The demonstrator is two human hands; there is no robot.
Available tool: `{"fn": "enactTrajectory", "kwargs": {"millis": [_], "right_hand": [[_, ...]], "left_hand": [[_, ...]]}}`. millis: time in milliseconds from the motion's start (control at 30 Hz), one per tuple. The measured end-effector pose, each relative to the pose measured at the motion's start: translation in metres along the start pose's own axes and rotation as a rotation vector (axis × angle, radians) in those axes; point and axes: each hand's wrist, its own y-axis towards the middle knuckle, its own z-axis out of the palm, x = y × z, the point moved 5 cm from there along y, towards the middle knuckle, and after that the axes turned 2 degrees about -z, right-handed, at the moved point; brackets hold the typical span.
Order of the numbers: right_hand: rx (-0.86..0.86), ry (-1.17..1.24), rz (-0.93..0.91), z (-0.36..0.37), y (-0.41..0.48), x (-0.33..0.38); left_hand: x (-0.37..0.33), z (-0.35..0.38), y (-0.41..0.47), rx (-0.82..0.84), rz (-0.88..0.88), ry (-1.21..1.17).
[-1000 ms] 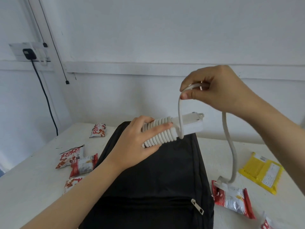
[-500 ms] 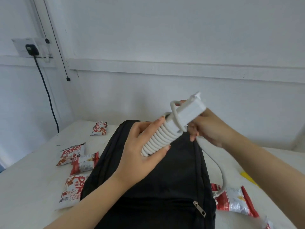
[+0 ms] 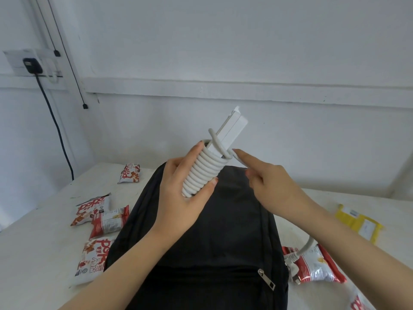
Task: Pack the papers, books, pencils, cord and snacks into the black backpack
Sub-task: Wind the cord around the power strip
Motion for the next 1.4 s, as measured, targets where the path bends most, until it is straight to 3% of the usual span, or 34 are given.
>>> {"fn": "enactTrajectory", "kwargs": {"millis": [200, 267, 400, 600, 1067, 1233, 1400], "right_hand": [[-0.027, -0.188, 0.095, -0.005, -0.002, 0.004], [-0.006, -0.052, 0.186, -0.005, -0.002, 0.000], [0.001, 0.484, 0.328, -0.002, -0.006, 0.003], [-0.042, 0.682, 0.378, 0.000, -0.011, 0.013], [-0.031, 0.650, 0.321, 0.009, -0.010, 0.013], [-0.016, 0.619, 0.309, 0.015, -0.009, 0.012], [0.113, 0.418, 0.264, 0.024, -0.008, 0.007]], "left_hand": [[0.001, 0.012, -0.005, 0.039, -0.010, 0.017], [0.002, 0.016, -0.005, 0.046, -0.007, 0.049], [0.006, 0.020, -0.005, 0.064, -0.013, 0.080], [0.006, 0.021, -0.009, 0.040, 0.008, 0.197], [0.008, 0.017, -0.007, 0.180, 0.049, 0.329], [0.011, 0.012, -0.010, 0.131, 0.042, 0.321], [0.010, 0.007, -0.005, 0.111, 0.046, 0.403]]}}
